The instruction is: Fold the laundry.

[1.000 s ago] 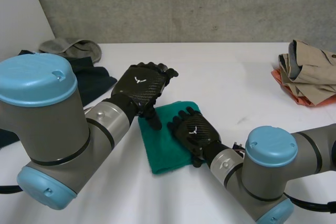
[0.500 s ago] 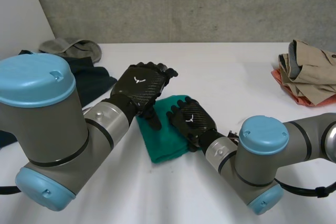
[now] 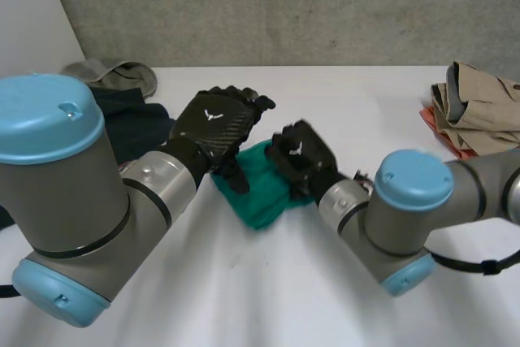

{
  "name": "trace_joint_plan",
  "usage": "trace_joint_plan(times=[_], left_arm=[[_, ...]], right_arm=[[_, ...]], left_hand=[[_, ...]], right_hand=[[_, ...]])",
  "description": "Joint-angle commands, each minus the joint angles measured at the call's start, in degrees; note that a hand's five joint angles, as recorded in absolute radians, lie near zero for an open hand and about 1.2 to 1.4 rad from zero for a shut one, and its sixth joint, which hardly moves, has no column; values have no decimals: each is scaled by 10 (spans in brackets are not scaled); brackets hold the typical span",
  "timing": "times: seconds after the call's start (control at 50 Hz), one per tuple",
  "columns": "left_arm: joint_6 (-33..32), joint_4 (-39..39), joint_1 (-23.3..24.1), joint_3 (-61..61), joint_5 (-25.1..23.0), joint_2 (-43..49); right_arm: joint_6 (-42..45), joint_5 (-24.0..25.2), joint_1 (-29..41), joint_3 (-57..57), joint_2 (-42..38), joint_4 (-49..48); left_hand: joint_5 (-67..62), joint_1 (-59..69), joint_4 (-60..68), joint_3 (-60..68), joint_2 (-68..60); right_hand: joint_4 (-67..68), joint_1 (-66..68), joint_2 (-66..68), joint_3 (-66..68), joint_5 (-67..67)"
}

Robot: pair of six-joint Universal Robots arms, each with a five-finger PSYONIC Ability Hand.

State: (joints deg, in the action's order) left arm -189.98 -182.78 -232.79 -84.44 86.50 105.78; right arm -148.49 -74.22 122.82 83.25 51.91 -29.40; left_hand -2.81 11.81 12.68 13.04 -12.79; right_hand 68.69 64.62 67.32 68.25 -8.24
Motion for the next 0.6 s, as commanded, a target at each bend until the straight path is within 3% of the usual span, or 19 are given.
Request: trace_joint_plan(times=[0.02, 0.16, 0.6], left_arm=[[0, 0, 0, -1, 0, -14], [0, 0, 0, -2, -1, -12], [1, -9, -1, -9, -3, -6]], right_arm=[[-16, 16, -27, -9, 11, 16], [-15, 41, -28, 2, -10, 50], [14, 46, -36, 25, -12, 72]], left_hand=[[-4, 14, 6, 2, -5], [-3, 13, 4, 0, -3], [-1, 11, 2, -1, -1]], right_hand=[[15, 56, 29, 20, -520], [-236, -195, -222, -231, -269], [-420, -379, -406, -415, -85]])
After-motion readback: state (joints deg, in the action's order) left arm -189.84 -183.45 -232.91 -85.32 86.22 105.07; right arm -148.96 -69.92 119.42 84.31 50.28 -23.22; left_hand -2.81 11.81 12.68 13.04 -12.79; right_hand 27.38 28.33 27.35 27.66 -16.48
